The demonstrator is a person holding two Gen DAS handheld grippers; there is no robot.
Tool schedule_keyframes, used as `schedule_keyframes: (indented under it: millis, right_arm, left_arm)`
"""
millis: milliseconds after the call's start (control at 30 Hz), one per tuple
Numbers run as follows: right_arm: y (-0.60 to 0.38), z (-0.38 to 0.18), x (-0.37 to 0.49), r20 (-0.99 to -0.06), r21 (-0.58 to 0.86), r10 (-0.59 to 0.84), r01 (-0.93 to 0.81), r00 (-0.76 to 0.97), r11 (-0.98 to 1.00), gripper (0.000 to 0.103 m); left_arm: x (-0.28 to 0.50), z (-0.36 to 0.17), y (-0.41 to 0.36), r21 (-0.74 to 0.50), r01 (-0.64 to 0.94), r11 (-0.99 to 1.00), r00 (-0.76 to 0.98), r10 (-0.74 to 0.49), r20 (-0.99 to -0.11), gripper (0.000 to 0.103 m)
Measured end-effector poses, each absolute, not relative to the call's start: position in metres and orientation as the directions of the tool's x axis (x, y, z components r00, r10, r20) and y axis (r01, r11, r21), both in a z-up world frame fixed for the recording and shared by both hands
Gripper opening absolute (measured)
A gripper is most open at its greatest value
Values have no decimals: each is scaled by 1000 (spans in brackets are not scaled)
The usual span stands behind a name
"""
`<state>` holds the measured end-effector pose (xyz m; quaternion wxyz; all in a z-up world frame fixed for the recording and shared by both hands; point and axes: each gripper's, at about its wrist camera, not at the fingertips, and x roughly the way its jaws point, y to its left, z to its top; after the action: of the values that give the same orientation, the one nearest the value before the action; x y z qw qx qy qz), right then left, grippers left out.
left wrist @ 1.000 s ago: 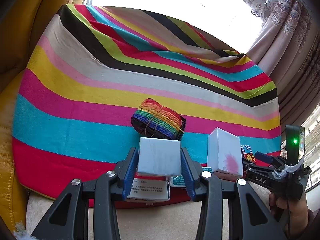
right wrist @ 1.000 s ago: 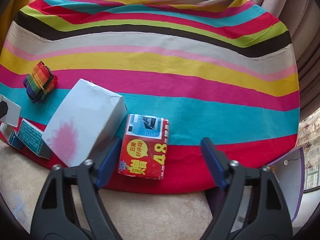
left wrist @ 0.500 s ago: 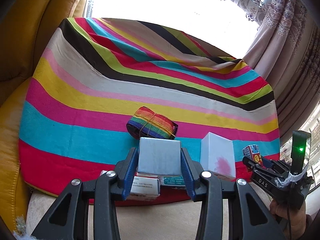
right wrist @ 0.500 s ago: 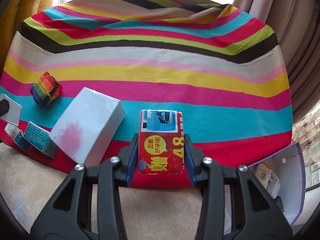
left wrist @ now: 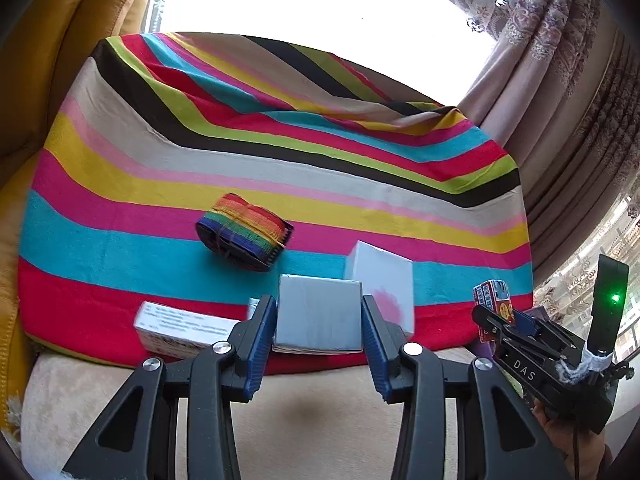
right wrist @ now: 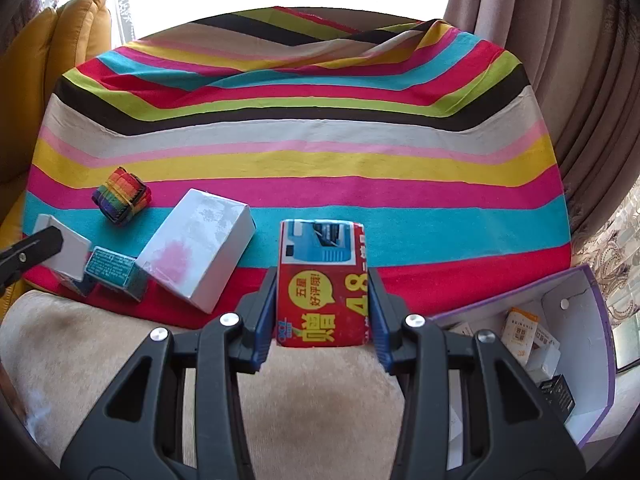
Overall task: Organize objects
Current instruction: 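Carry both boxes over the purple storage box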
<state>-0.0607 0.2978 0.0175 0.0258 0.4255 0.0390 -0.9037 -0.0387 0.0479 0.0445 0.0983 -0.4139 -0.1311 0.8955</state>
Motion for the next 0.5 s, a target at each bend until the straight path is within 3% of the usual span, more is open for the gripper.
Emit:
schedule_keyframes:
  millis: [500]
  right_arm:
    - [346,27,-20,-769,42,-48,25,-638,-999,45]
  left_arm:
    - [-21,49,130,-289,-221,-931,-583,364,-726,44]
